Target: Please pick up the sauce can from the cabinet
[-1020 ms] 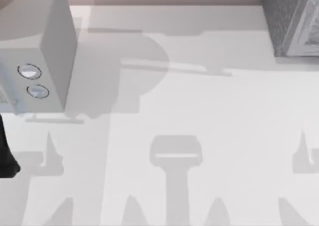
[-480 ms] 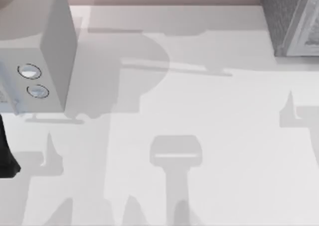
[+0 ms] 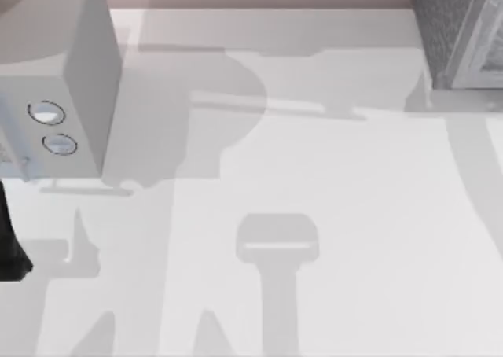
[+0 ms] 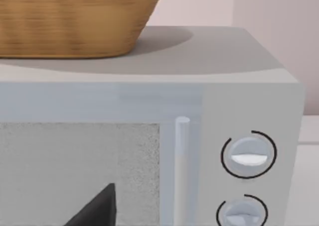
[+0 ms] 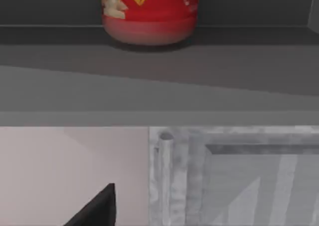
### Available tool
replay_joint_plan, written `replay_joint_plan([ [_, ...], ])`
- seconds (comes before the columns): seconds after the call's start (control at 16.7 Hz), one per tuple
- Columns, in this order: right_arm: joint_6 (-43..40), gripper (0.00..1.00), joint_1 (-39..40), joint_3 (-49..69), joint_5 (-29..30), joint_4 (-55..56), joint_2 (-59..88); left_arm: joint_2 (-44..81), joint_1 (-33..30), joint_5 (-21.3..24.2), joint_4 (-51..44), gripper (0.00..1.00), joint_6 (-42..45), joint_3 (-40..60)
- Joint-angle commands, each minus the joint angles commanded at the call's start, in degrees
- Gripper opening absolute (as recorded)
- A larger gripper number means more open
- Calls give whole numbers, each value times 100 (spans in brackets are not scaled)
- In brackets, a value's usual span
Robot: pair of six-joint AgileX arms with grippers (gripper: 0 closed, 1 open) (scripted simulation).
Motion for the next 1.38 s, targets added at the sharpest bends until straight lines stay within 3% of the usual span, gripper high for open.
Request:
replay_joint_plan([
  [0.36, 15, 100, 255, 1844, 136, -423, 1355, 0, 0, 0, 0, 100, 0, 0],
  [0.84, 20, 100, 258, 2084, 139, -440, 1553, 0, 0, 0, 0, 100, 0, 0],
  [1.38, 46, 100, 186, 3620, 126, -304, 3298, 0, 0, 0, 0, 100, 0, 0],
])
